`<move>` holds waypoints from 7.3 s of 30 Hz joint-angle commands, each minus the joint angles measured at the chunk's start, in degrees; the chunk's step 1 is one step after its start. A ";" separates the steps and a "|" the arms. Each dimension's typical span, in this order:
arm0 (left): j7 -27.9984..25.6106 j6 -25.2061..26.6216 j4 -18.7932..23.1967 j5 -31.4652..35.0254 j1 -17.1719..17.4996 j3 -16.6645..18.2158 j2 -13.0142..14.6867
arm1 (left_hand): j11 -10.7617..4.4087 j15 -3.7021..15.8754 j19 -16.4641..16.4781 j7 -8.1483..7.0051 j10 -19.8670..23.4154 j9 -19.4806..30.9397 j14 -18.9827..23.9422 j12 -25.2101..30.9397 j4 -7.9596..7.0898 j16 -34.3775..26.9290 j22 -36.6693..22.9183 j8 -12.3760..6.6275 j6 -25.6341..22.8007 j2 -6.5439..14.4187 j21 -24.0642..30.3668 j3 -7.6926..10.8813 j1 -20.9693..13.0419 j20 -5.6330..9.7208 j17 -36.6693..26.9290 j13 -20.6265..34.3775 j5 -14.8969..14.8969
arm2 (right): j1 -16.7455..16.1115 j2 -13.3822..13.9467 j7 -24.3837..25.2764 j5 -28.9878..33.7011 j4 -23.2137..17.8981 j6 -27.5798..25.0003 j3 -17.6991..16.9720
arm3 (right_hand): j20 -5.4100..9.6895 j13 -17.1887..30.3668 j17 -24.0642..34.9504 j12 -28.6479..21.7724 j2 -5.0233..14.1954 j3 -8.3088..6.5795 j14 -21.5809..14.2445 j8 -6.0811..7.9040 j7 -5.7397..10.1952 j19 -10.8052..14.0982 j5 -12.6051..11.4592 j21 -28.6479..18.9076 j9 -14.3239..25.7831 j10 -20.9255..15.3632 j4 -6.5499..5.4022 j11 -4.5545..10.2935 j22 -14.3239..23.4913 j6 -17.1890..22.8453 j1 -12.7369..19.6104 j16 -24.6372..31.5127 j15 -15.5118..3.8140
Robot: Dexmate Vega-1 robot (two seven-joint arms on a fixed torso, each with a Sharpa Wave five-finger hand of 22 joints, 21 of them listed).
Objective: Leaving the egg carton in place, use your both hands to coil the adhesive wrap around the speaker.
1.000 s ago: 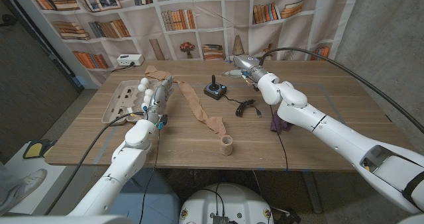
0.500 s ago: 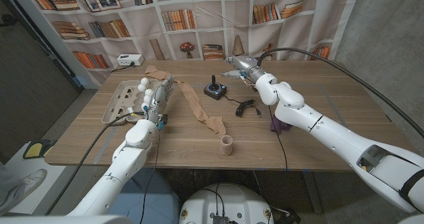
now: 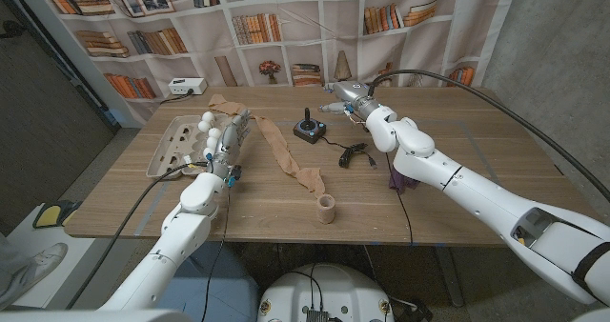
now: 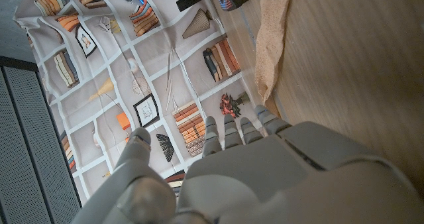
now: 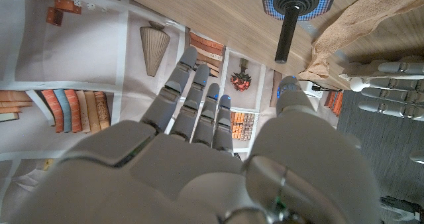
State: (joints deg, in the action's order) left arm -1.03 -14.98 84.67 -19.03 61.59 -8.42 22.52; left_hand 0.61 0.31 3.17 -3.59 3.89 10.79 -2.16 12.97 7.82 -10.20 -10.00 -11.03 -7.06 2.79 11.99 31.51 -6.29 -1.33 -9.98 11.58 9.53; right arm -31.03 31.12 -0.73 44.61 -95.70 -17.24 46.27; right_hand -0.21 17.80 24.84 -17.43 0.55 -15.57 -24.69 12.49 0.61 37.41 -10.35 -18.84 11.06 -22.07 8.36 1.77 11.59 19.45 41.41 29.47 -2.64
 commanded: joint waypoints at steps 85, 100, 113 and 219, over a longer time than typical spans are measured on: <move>1.62 -2.02 -2.08 -1.71 -0.15 0.23 -0.90 | -0.17 0.12 0.74 -0.03 0.93 0.10 -0.29 0.22 -0.07 -0.31 -0.24 -0.12 -0.41 0.48 -0.46 -0.29 -0.50 -0.07 -0.17 0.24 0.38 | 4.32 -6.01 -3.33 15.23 6.28 -0.37 7.14 | 0.42 1.30 1.57 0.19 3.64 -3.82 1.42 -0.53 1.94 -1.77 -0.80 -0.94 0.34 0.37 2.51 1.92 0.32 0.40 13.67 -0.97 -7.95; 1.50 -1.99 -2.27 -1.78 -0.01 0.28 -0.95 | -0.13 0.11 0.74 -0.02 0.98 0.10 -0.27 0.23 -0.07 -0.32 -0.24 -0.12 -0.43 0.48 -0.49 -0.34 -0.51 -0.03 -0.17 0.25 0.38 | 4.57 -6.94 -3.31 18.77 7.82 0.12 7.95 | 0.58 1.45 2.04 0.29 3.56 -4.04 1.80 -0.44 2.65 -2.07 -0.76 -1.07 0.36 0.47 2.16 2.41 0.33 0.72 15.84 -0.85 -8.24; 1.92 -2.15 -3.00 -1.81 -0.48 0.08 -1.19 | -0.26 0.15 0.76 -0.01 0.98 0.10 -0.29 0.21 -0.08 -0.31 -0.24 -0.13 -0.49 0.50 -0.50 -0.38 -0.52 -0.05 -0.17 0.25 0.38 | 5.57 -7.83 -3.60 23.73 9.14 -0.16 10.08 | 0.60 1.56 2.57 0.22 3.54 -3.75 1.73 -0.40 2.74 -2.17 -0.63 -1.19 0.38 0.28 1.73 2.44 0.35 0.94 16.29 -0.43 -8.41; 4.29 -2.20 -4.77 -4.05 -0.69 0.54 -3.01 | 0.01 0.00 0.73 0.22 2.05 0.13 -0.19 0.43 -0.33 -0.30 -0.25 -0.06 -0.41 1.56 -0.61 -0.24 -0.78 -0.13 -0.17 0.34 0.38 | 9.51 -14.34 0.16 46.81 25.11 -0.03 17.17 | 2.33 5.31 18.23 0.27 6.32 -0.26 2.02 0.01 9.53 -4.21 -0.55 -4.83 0.97 -2.81 -0.04 7.12 1.20 8.71 26.07 10.13 -10.24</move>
State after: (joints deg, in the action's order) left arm 3.21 -17.05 79.96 -22.99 60.82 -7.90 19.54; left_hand 0.51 0.31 3.37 -3.38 5.43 10.79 -2.16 12.97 7.57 -10.20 -10.00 -11.03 -7.26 4.02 11.33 31.12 -7.02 -1.53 -9.98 11.58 9.75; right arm -22.02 17.41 -0.63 90.44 -71.89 -17.28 63.00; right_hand 1.96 22.89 43.35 -17.20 6.45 -15.63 -23.33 12.76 10.53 33.20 -11.01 -23.32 11.87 -24.84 8.77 9.24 12.67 27.96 67.92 40.45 -2.55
